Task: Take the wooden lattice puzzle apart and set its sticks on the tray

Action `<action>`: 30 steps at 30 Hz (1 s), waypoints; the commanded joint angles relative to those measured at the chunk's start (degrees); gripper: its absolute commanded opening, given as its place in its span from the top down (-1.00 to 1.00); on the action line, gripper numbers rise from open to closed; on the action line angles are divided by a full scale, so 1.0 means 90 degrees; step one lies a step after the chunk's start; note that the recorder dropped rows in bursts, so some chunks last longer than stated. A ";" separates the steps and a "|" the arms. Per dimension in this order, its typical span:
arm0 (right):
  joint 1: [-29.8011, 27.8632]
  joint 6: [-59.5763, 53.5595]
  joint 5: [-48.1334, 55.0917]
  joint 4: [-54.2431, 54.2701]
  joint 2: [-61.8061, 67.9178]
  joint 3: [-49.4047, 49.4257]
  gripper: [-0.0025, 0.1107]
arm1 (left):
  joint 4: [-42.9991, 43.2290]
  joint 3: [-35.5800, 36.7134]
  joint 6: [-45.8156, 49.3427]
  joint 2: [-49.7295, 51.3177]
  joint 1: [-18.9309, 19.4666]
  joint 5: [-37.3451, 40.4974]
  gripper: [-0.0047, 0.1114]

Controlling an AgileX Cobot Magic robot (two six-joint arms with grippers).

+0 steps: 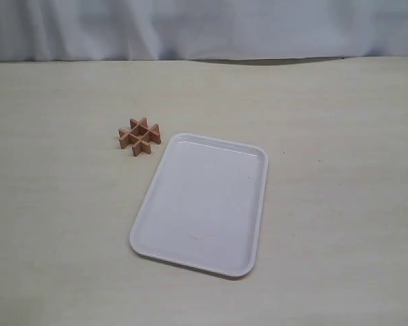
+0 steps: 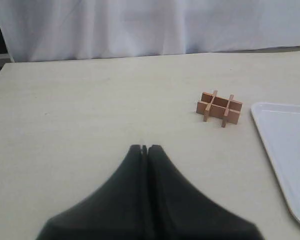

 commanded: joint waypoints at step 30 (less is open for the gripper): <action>0.0022 0.0000 -0.0047 0.0023 -0.0028 0.0004 0.88 | 0.0547 0.0011 -0.0016 -0.0006 0.0003 -0.5637 0.92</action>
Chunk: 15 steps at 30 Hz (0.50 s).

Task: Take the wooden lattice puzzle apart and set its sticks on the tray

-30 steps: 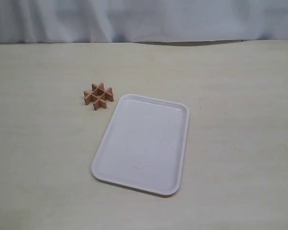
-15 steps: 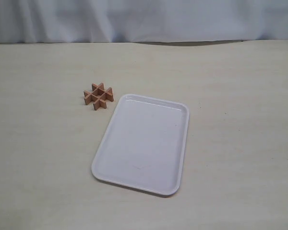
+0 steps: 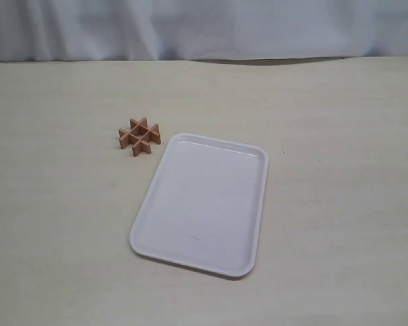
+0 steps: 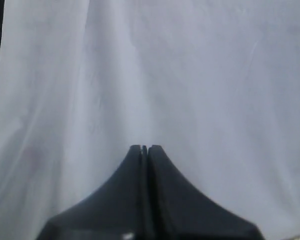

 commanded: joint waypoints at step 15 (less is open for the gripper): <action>0.0022 0.0000 -0.0047 0.0023 -0.0028 0.0004 0.88 | -0.0768 -0.1147 -0.1852 0.0359 0.0003 -0.0687 0.92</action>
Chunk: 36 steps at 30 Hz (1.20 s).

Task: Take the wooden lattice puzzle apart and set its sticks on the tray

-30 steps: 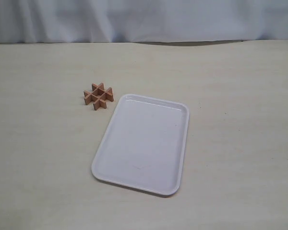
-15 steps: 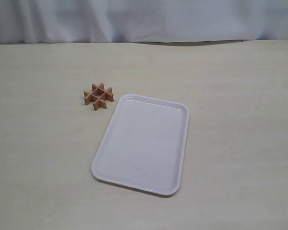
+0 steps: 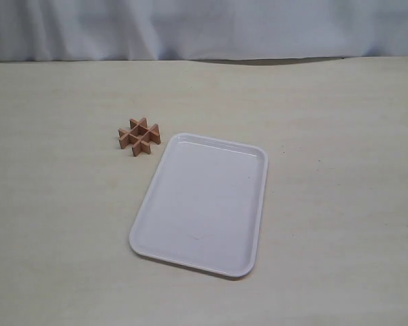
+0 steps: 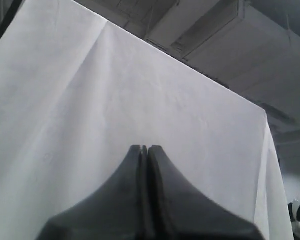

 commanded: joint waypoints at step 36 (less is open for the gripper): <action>0.0022 0.0000 -0.0047 0.0023 -0.0028 0.0004 0.88 | -0.3021 -0.7051 0.6337 1.2658 -0.0595 0.6097 0.92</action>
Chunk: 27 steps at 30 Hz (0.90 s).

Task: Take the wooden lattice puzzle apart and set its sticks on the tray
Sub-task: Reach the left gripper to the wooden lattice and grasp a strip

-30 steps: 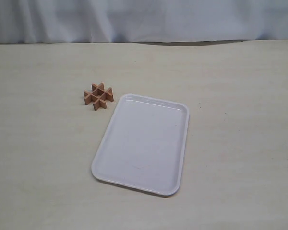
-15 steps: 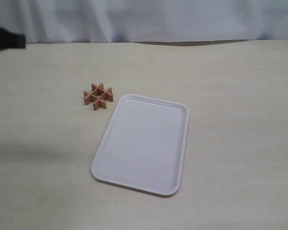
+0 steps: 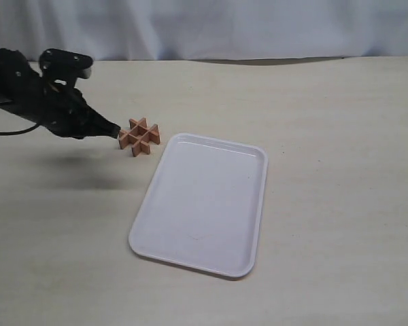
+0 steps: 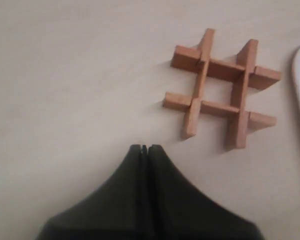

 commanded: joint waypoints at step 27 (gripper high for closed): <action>0.0022 0.0000 -0.0047 0.0023 -0.0028 0.0004 0.88 | -0.0531 -0.1288 0.2142 0.1132 -0.0158 0.1327 0.02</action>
